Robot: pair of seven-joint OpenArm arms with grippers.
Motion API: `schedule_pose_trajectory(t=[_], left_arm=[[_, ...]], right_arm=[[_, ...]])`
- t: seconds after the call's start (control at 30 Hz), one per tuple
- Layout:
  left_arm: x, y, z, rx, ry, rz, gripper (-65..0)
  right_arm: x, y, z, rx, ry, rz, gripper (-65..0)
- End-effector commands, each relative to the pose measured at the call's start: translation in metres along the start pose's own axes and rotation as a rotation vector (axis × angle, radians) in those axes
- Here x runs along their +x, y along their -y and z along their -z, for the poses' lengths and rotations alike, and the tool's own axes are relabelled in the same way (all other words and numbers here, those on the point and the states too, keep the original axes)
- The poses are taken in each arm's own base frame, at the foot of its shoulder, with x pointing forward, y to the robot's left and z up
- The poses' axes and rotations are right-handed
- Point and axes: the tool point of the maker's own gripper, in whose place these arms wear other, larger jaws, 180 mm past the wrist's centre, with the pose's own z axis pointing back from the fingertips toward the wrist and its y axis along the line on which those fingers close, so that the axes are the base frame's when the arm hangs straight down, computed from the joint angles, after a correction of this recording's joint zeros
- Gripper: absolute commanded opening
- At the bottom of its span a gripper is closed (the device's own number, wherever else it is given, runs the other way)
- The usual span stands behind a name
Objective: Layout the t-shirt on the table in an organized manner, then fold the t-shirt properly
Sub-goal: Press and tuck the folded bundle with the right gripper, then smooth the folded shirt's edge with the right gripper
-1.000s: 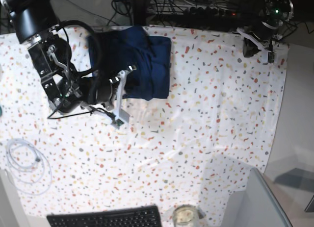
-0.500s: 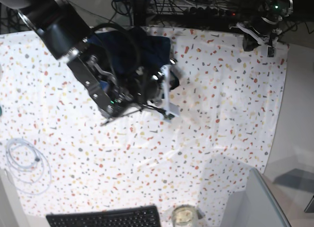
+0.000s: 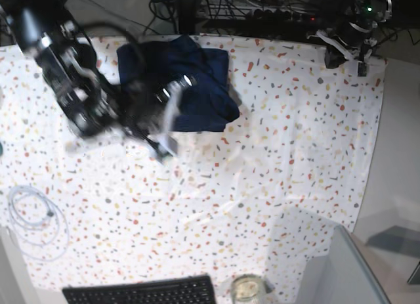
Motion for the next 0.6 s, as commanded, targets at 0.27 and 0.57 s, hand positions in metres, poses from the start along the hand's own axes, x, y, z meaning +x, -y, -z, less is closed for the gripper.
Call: schedule_pose_trajectory(t=[0.27,0.57], left_arm=[[0.021,-0.005,0.002,0.005,0.054,0.015,-65.0],[0.018,-0.007,0.0,0.008,0.046,0.017,-65.0]], right_arm=[[-0.017,-0.002,-0.009,0.018,0.04,0.074,-19.7],[-0.034,0.0,0.001,0.02,-0.012,0.105,-18.9]])
